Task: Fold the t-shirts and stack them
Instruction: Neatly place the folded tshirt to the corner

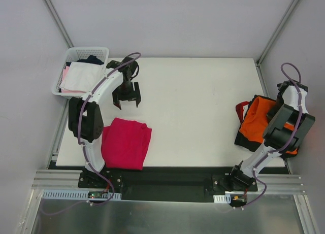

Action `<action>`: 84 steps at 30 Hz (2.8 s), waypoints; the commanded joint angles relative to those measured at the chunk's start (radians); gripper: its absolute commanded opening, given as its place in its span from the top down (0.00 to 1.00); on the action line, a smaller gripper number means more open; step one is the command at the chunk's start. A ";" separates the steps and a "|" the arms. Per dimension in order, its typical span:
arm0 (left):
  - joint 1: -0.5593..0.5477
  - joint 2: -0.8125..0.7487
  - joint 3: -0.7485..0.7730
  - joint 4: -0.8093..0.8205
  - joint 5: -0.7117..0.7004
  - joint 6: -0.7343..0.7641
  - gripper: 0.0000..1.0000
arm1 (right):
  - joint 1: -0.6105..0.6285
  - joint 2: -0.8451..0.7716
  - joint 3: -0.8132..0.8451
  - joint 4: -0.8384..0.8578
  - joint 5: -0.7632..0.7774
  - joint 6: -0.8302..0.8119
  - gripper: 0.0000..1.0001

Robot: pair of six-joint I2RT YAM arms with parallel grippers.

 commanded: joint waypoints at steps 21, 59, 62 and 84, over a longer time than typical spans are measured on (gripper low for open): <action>-0.014 -0.050 -0.034 -0.038 -0.005 -0.060 0.21 | 0.268 0.234 0.137 0.035 -0.301 -0.045 0.99; -0.049 -0.009 -0.008 -0.018 0.001 -0.050 0.01 | 0.552 0.295 0.193 -0.014 -0.488 -0.138 0.71; -0.051 -0.021 -0.003 0.001 0.012 -0.045 0.01 | 0.549 0.250 0.190 0.024 -0.499 -0.140 0.24; -0.052 -0.483 -0.282 -0.002 0.130 -0.017 0.18 | 0.552 -0.121 0.266 0.085 -0.704 -0.071 0.19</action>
